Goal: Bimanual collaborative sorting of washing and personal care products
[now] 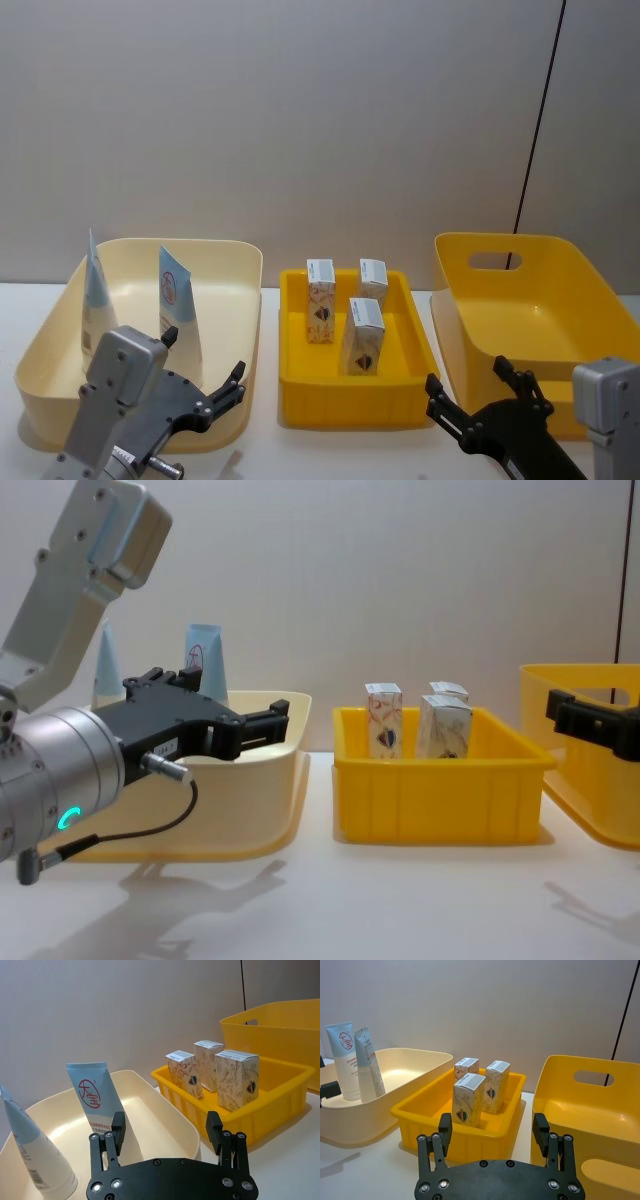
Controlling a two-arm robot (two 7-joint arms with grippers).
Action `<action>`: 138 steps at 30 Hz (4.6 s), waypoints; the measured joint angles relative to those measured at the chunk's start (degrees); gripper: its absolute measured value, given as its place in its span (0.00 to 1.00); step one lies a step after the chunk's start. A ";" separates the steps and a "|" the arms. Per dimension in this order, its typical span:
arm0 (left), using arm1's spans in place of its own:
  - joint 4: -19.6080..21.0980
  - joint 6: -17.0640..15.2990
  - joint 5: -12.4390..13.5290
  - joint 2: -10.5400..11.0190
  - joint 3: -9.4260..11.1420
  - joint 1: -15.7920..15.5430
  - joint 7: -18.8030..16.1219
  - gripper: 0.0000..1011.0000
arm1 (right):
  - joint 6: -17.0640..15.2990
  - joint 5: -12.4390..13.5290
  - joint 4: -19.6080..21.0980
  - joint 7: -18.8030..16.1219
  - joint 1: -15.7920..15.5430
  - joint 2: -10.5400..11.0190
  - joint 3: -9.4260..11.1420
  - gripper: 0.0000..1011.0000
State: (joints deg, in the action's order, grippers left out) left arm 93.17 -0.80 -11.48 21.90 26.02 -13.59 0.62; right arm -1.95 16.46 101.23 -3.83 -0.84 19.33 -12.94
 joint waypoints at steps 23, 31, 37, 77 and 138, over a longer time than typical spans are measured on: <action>0.18 -0.64 -0.72 -0.18 -0.90 0.20 -0.01 0.99 | 0.00 0.00 0.00 0.00 0.00 0.00 0.00 0.99; -0.21 -2.83 -2.91 -1.00 -3.32 -0.39 -0.62 0.99 | 0.00 0.00 0.00 0.00 0.00 0.00 0.00 0.99; -2.41 -4.52 -4.93 -2.12 -5.38 -2.34 -0.64 0.99 | 0.00 0.00 0.00 0.00 0.00 0.00 0.00 0.99; -18.81 -10.28 -7.71 -9.23 -5.09 -16.16 5.69 0.99 | 0.00 0.00 0.00 0.00 0.00 0.00 0.00 0.99; -18.93 -6.00 -7.35 -8.53 -5.86 -17.19 9.66 0.20 | 0.00 0.00 0.00 0.00 0.00 0.00 0.00 0.99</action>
State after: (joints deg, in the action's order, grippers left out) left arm 74.24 -6.80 -18.83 13.37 20.16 -30.78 10.28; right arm -1.95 16.46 101.23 -3.83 -0.84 19.34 -12.94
